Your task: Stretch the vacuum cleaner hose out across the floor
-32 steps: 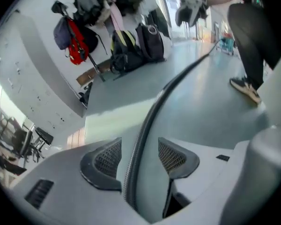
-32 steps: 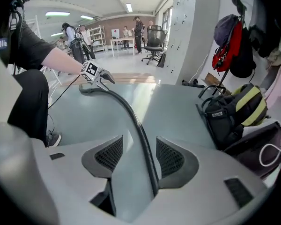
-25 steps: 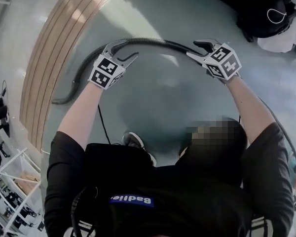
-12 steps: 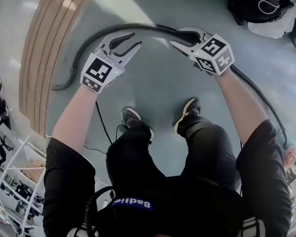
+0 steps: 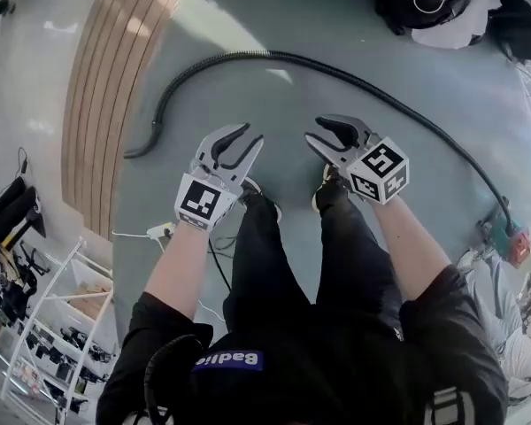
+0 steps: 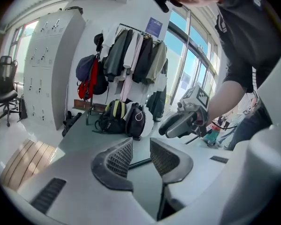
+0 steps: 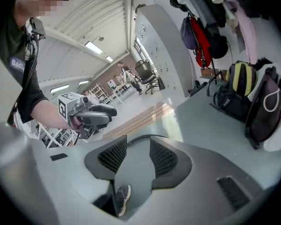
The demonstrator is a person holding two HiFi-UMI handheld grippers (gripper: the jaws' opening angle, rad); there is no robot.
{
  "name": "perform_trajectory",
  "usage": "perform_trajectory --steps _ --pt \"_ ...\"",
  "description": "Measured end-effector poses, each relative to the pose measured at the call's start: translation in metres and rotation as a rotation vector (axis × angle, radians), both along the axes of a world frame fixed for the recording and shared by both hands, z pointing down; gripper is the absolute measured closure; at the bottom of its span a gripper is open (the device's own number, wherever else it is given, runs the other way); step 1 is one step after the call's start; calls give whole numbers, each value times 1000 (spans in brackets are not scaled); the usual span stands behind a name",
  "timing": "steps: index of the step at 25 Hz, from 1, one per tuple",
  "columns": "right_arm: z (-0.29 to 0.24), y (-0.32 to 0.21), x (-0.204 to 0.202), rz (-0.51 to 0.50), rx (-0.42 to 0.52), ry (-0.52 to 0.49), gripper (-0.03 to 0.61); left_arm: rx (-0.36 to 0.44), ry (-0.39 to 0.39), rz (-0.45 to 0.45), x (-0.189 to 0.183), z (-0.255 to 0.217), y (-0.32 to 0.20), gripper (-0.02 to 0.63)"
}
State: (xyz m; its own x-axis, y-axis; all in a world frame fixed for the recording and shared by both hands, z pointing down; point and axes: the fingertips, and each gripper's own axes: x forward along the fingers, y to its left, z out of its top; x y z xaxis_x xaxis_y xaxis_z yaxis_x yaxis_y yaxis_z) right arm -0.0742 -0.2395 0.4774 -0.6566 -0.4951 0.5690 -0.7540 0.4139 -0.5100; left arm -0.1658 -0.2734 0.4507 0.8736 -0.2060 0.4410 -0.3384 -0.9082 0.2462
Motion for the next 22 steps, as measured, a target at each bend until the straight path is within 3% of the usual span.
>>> perform_trajectory --steps 4,8,13,18,22 --pt "-91 38 -3 63 -9 -26 420 -28 38 21 24 -102 41 488" --pt "-176 64 10 109 40 -50 420 -29 60 82 47 -189 74 489" --pt "-265 95 30 125 138 -47 420 30 72 132 59 -275 103 488" --pt "-333 139 42 131 203 -7 420 80 141 147 66 -350 134 488" --pt "-378 168 32 194 243 11 420 117 189 216 55 -393 166 488"
